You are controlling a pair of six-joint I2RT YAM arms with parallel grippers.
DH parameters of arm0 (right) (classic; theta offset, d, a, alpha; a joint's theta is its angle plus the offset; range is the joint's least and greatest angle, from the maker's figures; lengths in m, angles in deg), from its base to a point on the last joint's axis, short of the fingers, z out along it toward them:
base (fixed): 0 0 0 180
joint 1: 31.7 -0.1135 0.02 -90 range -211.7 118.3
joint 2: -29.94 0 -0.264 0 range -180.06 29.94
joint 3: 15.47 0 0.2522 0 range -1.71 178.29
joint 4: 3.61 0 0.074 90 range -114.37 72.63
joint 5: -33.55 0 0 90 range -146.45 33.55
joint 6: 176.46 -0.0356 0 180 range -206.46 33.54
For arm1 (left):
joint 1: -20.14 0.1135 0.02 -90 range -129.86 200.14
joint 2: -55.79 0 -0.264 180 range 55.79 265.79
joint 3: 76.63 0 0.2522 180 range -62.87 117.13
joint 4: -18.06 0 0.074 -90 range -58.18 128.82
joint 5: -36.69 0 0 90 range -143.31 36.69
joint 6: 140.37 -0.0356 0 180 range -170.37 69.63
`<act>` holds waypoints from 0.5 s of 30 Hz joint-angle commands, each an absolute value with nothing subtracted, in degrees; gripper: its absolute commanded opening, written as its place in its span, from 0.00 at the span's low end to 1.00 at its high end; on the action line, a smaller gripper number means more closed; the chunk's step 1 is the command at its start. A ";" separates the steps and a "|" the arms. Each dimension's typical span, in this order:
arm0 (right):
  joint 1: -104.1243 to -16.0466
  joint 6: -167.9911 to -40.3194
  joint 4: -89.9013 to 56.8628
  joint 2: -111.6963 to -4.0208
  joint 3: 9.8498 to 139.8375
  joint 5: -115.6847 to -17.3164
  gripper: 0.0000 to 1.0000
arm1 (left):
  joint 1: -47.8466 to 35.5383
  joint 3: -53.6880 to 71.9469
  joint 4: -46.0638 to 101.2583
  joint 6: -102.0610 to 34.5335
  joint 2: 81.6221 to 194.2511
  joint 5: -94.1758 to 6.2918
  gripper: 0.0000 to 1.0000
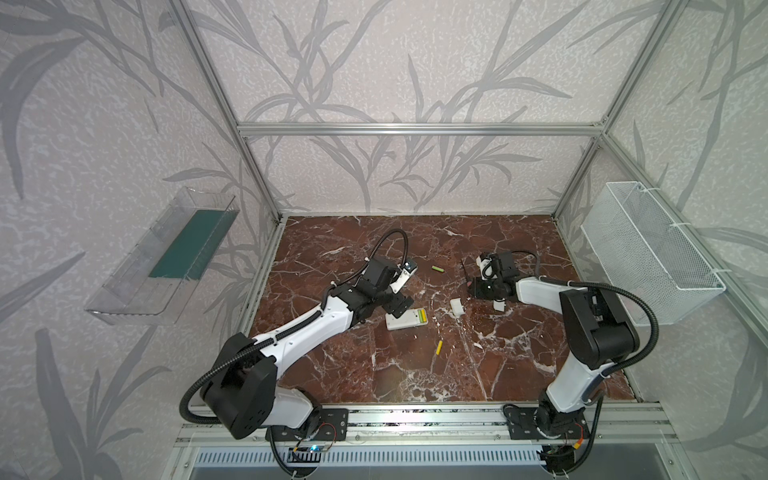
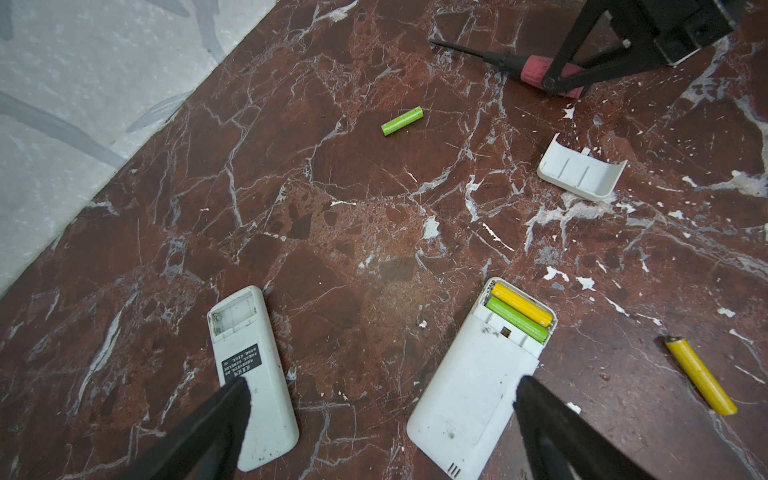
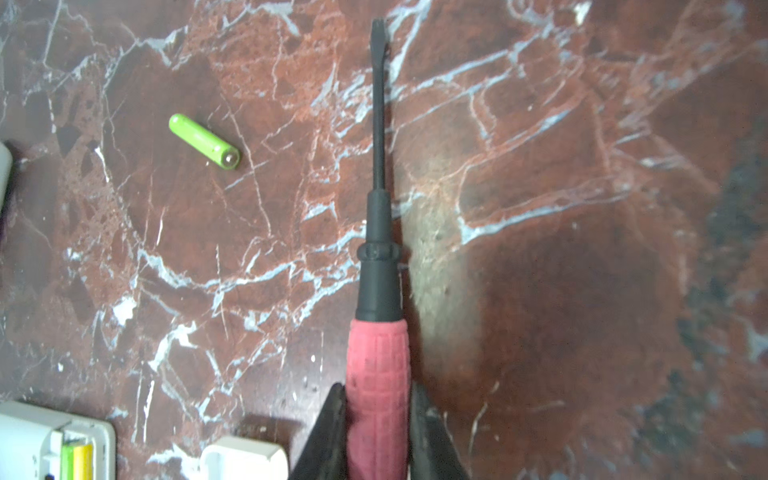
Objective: Unload the batteries from the remote control
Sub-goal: 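Bring the pink screwdriver toward the exposed batteries with the right gripper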
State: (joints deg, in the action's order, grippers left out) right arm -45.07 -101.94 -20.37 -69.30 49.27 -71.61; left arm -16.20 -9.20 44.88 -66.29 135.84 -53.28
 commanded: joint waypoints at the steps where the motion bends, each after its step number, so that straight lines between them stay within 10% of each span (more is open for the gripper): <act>1: -46.34 -98.03 -23.51 -61.94 47.69 -73.21 0.00 | -16.76 -11.62 43.12 -73.16 133.84 -53.29 0.99; 15: -58.76 -89.97 -43.50 -43.15 47.94 -66.91 0.00 | -19.67 -16.94 23.97 -90.23 134.36 -55.64 1.00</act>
